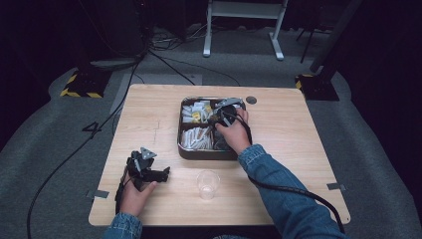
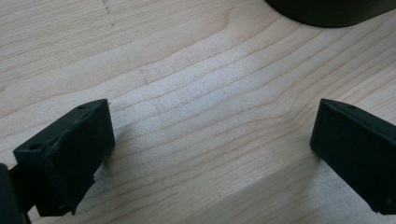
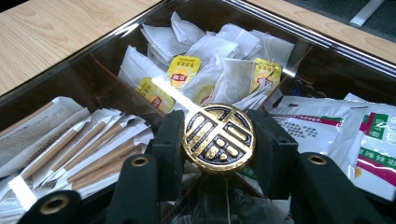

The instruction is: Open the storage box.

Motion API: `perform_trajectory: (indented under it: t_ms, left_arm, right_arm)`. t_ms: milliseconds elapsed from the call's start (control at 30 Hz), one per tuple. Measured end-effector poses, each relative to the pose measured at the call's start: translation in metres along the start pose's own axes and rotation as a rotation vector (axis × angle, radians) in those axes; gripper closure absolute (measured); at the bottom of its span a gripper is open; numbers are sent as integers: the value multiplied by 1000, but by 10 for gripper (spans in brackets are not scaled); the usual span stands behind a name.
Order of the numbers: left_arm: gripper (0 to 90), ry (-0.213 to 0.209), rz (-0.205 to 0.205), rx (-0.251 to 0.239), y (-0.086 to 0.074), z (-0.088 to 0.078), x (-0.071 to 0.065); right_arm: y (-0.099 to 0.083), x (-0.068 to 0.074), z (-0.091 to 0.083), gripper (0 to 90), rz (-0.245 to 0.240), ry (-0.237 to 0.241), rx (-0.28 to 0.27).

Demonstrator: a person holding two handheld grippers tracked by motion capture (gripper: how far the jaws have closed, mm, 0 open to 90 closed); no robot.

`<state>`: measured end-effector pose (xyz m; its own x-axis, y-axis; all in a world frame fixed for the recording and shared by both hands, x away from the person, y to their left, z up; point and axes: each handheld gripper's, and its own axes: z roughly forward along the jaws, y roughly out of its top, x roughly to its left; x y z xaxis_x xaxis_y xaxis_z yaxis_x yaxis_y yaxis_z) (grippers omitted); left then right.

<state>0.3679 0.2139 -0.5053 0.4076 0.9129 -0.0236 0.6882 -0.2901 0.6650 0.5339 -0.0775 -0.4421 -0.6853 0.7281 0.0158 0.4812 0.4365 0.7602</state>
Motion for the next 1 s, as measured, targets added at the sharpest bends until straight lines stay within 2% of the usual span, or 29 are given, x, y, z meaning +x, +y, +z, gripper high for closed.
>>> perform_trajectory:
  t_ms: [600, 700, 1000]
  left_arm:
    - [2, 5, 1, 0, -1, -1, -1]
    - [2, 0, -5, 2, -1, -1, -1]
    - [2, 2, -7, 3, -1, -1, -1]
  right_arm:
    - [1, 1, -3, 590, -8, -22, -23]
    - [4, 1, -7, 590, -23, -27, -28]
    - [14, -1, -32, 590, 2, -1, -79]
